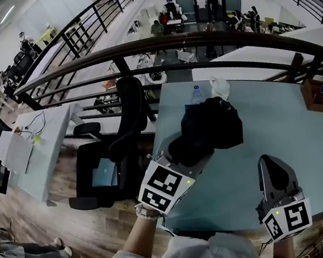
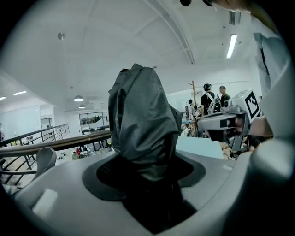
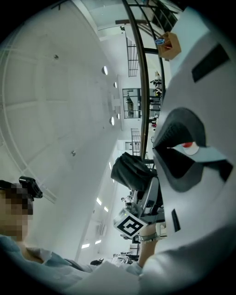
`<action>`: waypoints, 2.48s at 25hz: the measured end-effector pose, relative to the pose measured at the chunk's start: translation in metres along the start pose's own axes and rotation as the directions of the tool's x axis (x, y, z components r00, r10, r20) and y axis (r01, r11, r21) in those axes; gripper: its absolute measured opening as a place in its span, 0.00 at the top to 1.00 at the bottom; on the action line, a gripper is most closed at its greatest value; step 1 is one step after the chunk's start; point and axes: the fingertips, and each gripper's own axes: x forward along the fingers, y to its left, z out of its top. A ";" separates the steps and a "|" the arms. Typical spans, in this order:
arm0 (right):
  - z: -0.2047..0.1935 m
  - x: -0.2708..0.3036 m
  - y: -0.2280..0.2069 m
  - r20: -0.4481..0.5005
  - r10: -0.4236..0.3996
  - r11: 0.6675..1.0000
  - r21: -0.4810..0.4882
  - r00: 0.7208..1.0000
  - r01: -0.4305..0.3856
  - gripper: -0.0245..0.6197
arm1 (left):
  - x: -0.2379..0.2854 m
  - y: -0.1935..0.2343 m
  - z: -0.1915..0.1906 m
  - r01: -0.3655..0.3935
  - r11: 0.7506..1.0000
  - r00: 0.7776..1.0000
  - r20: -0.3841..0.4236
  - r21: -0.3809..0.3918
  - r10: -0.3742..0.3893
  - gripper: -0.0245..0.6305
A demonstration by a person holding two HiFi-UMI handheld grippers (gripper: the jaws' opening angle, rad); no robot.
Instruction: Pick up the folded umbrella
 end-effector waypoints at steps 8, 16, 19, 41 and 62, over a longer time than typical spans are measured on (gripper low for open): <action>0.014 -0.002 -0.010 0.043 0.007 1.000 -0.019 0.999 -0.006 0.96 | -0.029 -0.001 0.032 -0.056 0.994 0.988 0.137 -0.097 0.069 0.52; 0.024 -0.001 -0.013 0.067 0.018 0.999 -0.037 0.998 -0.015 0.96 | -0.052 -0.009 0.049 -0.075 0.983 0.969 0.222 -0.170 0.112 0.52; 0.027 0.001 -0.013 0.077 0.027 0.999 -0.043 0.997 -0.024 0.96 | -0.063 -0.010 0.055 -0.076 0.978 0.958 0.256 -0.194 0.125 0.52; 0.032 0.008 -0.016 0.097 0.014 0.999 -0.031 0.995 -0.011 0.96 | -0.115 -0.002 0.051 -0.150 0.948 0.923 0.304 -0.282 0.237 0.52; 0.030 0.011 -0.011 0.080 0.027 0.999 -0.044 0.996 -0.023 0.96 | -0.112 0.000 0.049 -0.149 0.951 0.926 0.298 -0.271 0.230 0.52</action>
